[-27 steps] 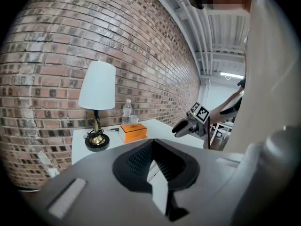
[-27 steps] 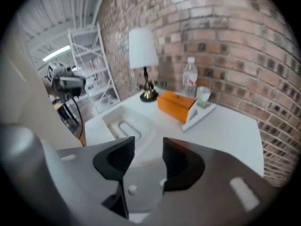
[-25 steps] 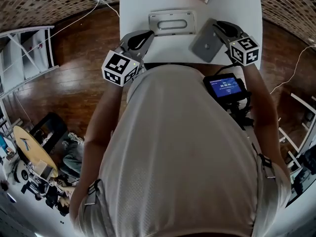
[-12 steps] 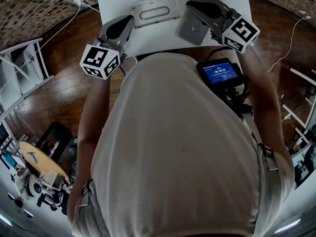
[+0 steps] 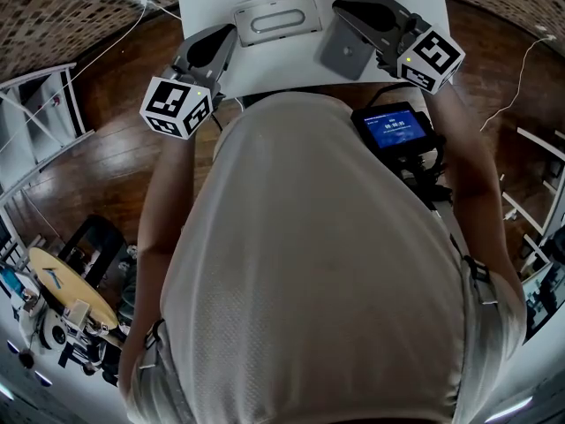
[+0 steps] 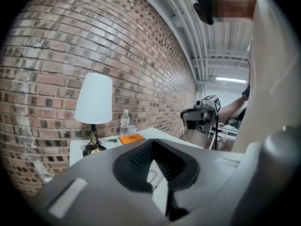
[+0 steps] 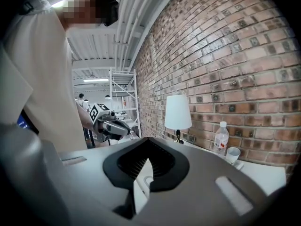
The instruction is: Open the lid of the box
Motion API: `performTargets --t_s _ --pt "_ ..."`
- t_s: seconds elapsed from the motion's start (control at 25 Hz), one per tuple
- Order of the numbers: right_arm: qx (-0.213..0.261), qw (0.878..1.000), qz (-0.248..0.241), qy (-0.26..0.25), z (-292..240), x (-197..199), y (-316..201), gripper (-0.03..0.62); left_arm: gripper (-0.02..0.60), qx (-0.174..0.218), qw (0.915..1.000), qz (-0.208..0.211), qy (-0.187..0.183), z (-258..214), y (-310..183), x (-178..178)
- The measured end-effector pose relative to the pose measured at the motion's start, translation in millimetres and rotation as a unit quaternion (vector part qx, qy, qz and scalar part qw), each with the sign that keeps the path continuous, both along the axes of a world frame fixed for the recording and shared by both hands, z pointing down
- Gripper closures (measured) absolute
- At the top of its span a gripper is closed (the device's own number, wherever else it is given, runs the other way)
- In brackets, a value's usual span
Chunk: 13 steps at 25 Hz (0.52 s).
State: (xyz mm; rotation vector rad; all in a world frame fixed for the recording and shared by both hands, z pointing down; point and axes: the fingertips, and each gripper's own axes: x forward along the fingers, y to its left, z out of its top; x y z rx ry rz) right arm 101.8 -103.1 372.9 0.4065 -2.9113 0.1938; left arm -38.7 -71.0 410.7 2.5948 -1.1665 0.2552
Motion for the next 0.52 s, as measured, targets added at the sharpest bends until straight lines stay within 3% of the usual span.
performTargets --t_s 0.52 --pt "0.005 1.0 -0.003 0.005 -6.2 -8.9 -0.7 0.594 0.581 -0.004 0.9999 0.014 -0.003 2.2 1.6 2.4"
